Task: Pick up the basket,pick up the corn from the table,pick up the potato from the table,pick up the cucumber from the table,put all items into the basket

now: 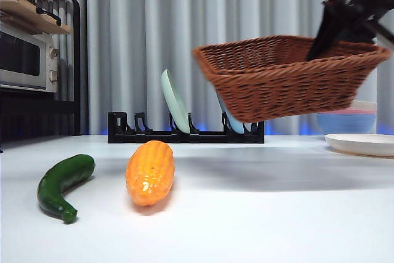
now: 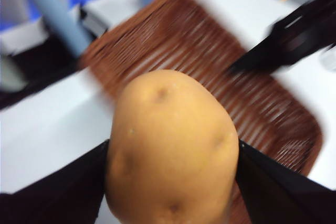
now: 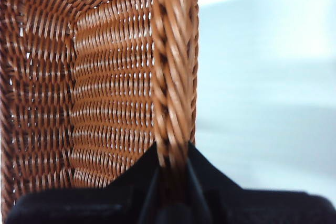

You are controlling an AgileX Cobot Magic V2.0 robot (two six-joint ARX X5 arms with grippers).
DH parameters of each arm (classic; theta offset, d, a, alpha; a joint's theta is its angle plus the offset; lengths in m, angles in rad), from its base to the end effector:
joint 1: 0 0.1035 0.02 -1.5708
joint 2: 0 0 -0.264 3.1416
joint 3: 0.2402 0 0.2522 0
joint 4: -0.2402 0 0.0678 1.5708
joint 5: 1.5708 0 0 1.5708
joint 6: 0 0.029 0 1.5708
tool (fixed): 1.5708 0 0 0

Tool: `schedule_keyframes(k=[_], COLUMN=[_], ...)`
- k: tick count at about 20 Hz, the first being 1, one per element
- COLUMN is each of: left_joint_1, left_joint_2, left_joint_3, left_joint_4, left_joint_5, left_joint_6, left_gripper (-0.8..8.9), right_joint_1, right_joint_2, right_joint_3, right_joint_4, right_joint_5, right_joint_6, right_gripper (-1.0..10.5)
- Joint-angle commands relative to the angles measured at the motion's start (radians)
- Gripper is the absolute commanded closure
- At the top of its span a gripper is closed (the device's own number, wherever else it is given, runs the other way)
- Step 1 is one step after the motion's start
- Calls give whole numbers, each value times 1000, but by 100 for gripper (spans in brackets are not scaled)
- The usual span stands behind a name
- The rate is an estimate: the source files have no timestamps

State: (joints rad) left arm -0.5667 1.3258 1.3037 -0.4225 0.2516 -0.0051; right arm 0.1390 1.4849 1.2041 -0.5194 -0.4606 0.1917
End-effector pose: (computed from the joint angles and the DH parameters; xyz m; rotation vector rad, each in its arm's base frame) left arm 0.2397 -0.1611 0.3729 0.0670 0.4534 -0.8033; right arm 0.3098 0.0564 0.2890 0.3060 0.8549 0.4893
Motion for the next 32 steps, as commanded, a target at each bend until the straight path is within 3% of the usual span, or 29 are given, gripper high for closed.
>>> schedule_keyframes(k=[1,5,10,11,13,14,18,22,30,32], left_joint_1=[-70,-150,-167,-167,-169,-169,-175,-193,-226,-226], left_joint_2=[50,146,245,250,251,251,247,239,46,-4], left_joint_3=[-5,-5,-5,-5,-5,-5,-2,108,235,234], left_joint_4=[37,86,56,45,35,35,26,-167,-523,-647], left_joint_5=[-82,-202,-200,-200,-200,-200,-158,-91,-103,-189], left_joint_6=[-53,-55,-53,-53,-53,-53,-86,-100,-96,-97], left_gripper=[821,821,801,672,289,253,247,248,248,248], right_joint_1=[54,143,186,189,190,190,185,160,34,-13], right_joint_2=[16,18,18,17,17,18,18,19,21,21], right_joint_3=[3,3,3,3,3,3,3,3,3,3], right_joint_4=[21,42,43,43,43,43,50,80,123,122], right_joint_5=[-12,-12,-13,-12,-12,-12,-10,-12,-13,-13], right_joint_6=[37,61,74,79,80,80,80,82,100,100], right_gripper=[962,962,962,962,962,963,963,963,962,962])
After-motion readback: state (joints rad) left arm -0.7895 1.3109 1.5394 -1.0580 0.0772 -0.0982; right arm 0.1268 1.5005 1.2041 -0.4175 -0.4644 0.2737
